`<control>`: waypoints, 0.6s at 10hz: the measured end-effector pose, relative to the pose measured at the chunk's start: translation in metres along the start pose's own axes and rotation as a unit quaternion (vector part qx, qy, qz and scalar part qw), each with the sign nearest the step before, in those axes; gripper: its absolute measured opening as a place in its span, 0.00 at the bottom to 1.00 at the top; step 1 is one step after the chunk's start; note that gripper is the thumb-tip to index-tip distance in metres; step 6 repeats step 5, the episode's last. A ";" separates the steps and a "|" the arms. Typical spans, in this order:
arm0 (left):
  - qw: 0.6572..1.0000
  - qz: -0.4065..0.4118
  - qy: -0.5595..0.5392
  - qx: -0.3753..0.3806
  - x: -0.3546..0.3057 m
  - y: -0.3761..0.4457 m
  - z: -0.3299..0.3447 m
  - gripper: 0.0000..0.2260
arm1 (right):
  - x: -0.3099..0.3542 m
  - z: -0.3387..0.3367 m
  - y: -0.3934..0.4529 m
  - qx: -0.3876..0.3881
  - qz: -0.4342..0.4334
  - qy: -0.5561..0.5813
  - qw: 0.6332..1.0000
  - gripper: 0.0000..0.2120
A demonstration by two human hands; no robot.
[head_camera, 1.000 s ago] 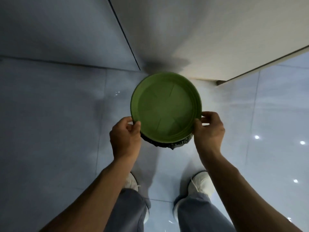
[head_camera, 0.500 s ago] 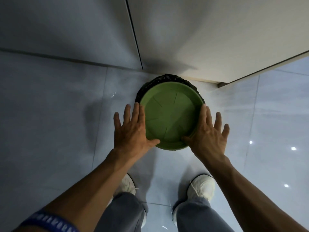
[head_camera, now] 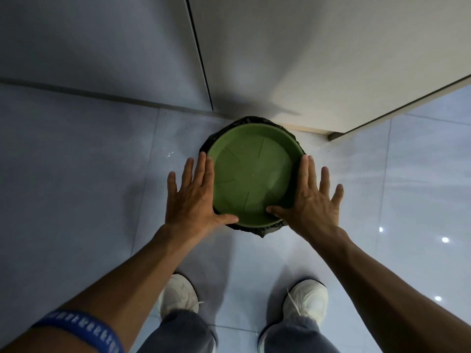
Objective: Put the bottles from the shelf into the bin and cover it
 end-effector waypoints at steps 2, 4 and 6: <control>1.000 -0.022 -0.014 0.017 0.005 -0.006 -0.004 0.62 | 0.002 -0.004 0.001 0.010 -0.010 -0.023 1.000 0.65; 0.997 -0.027 -0.076 0.002 -0.011 -0.011 -0.029 0.61 | -0.001 -0.025 -0.022 -0.002 -0.012 0.018 1.000 0.62; 0.994 -0.033 -0.097 -0.030 -0.010 -0.041 -0.046 0.58 | -0.006 -0.047 -0.055 -0.041 -0.024 0.030 0.998 0.58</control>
Point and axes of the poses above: each hand's wrist, its own y-axis towards the middle knuckle, its own z-axis out of the palm, x = y × z, the point moved 8 cm from there along y, towards the middle knuckle, and after that the axes turned 1 degree about z, right-handed, at the moved point
